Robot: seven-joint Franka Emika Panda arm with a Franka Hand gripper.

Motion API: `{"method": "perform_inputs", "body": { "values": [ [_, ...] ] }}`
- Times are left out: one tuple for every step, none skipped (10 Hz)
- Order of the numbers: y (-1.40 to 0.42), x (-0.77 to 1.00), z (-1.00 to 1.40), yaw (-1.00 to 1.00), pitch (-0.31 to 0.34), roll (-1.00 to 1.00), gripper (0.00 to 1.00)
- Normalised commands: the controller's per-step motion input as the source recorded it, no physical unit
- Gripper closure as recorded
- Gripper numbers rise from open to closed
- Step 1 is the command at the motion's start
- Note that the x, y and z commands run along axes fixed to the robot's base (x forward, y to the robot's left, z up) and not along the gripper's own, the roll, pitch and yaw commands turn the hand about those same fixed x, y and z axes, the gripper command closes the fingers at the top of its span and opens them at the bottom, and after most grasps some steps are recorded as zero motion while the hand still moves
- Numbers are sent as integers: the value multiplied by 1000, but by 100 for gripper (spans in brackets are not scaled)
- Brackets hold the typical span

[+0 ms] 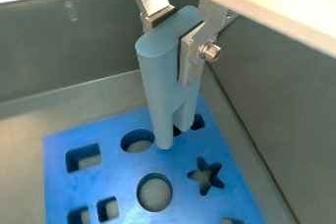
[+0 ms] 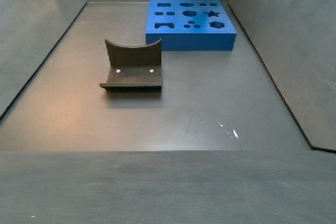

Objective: Insert the square-circle object.

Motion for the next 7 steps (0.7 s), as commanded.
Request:
{"method": "perform_inputs", "body": {
  "values": [
    [0,0,-211,-1000,-9,-46,100],
    [0,0,-209,-1000,0,-59,100],
    [0,0,-209,-1000,-1,-59,100],
    [0,0,-209,-1000,0,-59,100],
    [-3,0,-194,-1000,0,-61,100],
    [-234,0,0,-829,0,-43,100],
    [-351,-6,0,-737,0,-16,100]
  ]
}}
